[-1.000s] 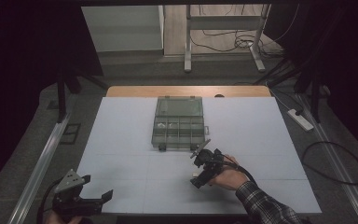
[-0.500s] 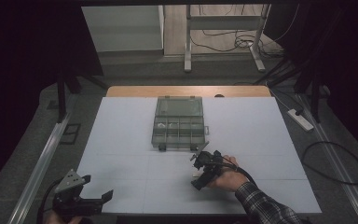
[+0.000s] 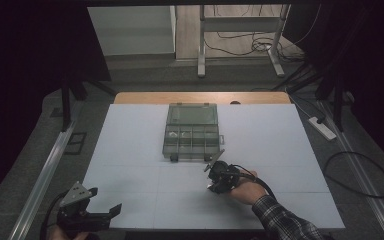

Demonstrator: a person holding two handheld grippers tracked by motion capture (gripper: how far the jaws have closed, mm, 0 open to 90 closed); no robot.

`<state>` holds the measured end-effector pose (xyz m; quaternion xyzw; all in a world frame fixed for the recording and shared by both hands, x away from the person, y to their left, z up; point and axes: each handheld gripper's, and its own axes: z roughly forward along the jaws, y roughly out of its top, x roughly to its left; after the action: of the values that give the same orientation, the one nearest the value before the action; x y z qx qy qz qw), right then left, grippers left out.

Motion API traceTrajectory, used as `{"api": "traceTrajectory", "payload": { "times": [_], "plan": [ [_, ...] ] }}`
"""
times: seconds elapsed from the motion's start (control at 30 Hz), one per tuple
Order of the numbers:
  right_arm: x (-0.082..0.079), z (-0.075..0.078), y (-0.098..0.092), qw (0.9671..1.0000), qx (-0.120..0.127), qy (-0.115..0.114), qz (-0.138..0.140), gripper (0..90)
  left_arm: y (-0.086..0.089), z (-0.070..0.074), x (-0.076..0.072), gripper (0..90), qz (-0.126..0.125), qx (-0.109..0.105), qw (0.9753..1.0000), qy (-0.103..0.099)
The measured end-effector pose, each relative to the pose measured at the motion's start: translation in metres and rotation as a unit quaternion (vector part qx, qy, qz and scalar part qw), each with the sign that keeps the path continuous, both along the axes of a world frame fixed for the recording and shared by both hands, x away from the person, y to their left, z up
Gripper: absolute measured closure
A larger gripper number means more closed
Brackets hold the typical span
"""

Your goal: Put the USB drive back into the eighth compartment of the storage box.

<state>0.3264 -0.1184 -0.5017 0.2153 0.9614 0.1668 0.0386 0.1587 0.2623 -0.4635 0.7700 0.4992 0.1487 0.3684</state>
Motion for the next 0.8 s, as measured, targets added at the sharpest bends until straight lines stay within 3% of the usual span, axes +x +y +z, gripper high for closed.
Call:
{"api": "traceTrajectory", "payload": {
  "times": [0.13,0.5,0.8],
  "plan": [
    [-0.001,0.0003,0.0027,0.9999,-0.009,-0.006,0.008,78.4,-0.0003,0.0,-0.0001,3.0,0.0,0.001,1.0,-0.001],
    [0.0004,0.0007,-0.0006,1.0,0.005,0.001,-0.003,78.4,-0.0006,0.0,0.0,3.0,0.0,0.002,1.0,0.0],
    [0.0013,0.0094,-0.003,0.9993,0.036,0.0,-0.009,78.5,-0.0006,0.0,0.0,3.0,-0.001,0.002,1.0,0.0]
  ]
}}
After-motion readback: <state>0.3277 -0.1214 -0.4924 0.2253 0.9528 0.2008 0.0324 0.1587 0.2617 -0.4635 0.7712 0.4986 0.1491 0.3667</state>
